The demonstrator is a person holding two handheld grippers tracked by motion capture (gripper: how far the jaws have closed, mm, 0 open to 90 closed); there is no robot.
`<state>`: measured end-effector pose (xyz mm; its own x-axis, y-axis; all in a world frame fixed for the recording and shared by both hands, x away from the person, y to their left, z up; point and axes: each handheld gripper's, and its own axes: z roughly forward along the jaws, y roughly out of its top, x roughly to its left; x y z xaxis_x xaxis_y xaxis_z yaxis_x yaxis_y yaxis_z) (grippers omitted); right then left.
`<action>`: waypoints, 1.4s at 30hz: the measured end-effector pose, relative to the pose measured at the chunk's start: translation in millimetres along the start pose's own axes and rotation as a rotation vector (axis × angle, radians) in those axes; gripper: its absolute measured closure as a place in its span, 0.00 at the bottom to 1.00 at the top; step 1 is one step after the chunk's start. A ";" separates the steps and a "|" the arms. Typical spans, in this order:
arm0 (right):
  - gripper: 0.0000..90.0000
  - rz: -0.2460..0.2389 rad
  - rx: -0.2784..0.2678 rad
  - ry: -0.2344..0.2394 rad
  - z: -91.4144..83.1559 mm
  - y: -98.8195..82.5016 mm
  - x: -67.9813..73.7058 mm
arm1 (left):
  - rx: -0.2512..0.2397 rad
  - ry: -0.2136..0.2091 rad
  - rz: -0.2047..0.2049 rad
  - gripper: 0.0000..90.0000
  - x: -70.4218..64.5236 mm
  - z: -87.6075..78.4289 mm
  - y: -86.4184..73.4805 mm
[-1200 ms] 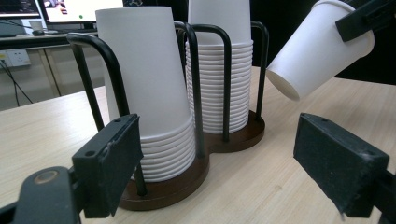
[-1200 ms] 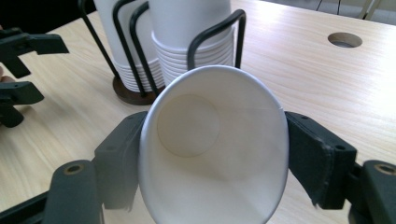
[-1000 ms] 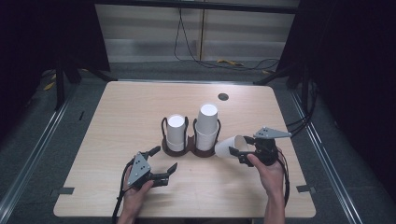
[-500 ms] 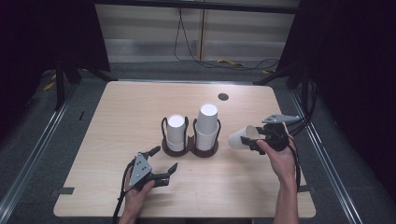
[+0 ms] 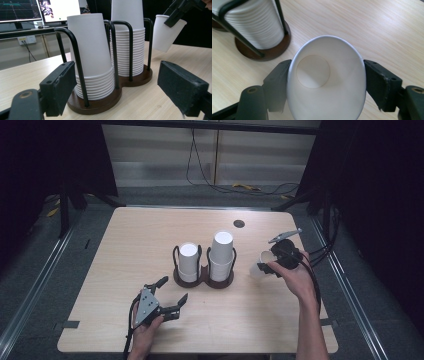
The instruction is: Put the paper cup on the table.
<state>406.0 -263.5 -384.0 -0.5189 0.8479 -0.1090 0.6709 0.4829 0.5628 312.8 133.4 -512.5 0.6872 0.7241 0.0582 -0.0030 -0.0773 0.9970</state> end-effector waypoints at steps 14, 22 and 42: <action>0.29 -0.071 0.160 -0.050 20.5 23.5 2.2 | -0.021 -0.001 -0.006 0.17 2.8 -2.5 -1.0; 0.27 -0.102 0.215 -0.054 35.7 28.2 6.2 | -0.024 0.000 -0.001 0.17 0.4 -1.9 -0.8; 0.18 -0.064 0.201 -0.055 51.1 33.8 6.6 | -0.025 -0.010 0.004 0.17 0.1 -2.1 -0.9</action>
<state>452.3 -230.4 -407.5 -0.5378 0.8222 -0.1864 0.7326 0.5651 0.3794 311.3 135.0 -513.3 0.6947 0.7166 0.0619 -0.0242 -0.0627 0.9977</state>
